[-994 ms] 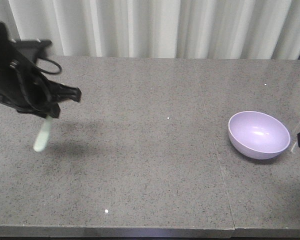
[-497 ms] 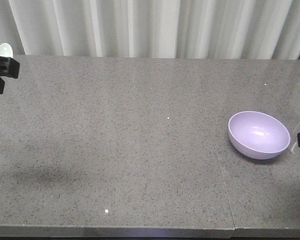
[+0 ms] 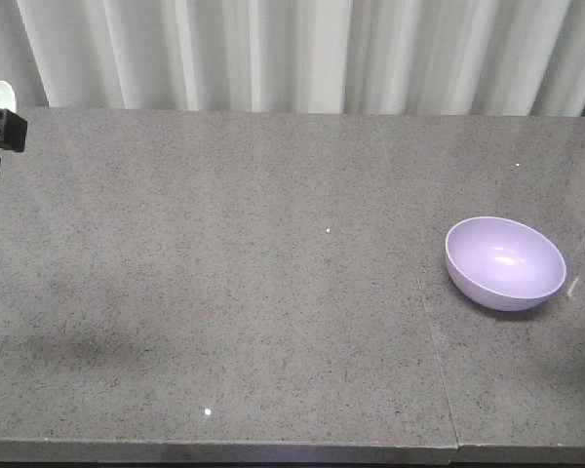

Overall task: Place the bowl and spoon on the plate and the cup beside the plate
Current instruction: 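Move the right gripper to the lavender bowl rim and grip it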

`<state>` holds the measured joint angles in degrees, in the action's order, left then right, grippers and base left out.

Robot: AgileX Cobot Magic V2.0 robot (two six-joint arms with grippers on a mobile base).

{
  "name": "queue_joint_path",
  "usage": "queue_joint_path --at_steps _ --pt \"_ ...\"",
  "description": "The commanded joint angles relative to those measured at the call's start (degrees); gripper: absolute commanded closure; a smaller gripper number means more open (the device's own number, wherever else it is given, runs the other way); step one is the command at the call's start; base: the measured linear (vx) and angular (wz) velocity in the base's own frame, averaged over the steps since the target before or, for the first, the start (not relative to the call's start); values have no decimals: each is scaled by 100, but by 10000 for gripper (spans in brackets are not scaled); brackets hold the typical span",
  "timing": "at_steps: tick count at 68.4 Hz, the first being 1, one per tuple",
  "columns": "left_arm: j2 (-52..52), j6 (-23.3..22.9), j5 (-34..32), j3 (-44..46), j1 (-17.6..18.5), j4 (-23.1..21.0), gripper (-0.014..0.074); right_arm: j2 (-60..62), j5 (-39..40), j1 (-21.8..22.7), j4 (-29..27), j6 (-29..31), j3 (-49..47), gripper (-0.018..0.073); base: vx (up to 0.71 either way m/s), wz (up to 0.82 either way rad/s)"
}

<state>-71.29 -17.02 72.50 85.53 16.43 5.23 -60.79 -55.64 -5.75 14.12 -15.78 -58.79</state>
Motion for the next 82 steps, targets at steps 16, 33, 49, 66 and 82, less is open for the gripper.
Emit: queue_joint_path --at_steps 16,33,49,66,82 --pt "140 -45 -88 139 34 39 603 -1169 1313 906 -232 222 -181 52 0 0" --pt "140 -45 -86 139 34 34 603 -1861 2122 1286 -1579 1435 -181 52 0 0" --pt "140 -45 -86 139 34 34 603 -2542 2685 1286 -1781 1635 -181 52 0 0" --pt "140 -45 -86 139 34 34 603 -3125 2955 1286 -1781 1642 -181 54 0 0" --pt "140 -45 -86 139 34 34 603 -3348 2941 1286 -1781 1622 -181 321 0 0"
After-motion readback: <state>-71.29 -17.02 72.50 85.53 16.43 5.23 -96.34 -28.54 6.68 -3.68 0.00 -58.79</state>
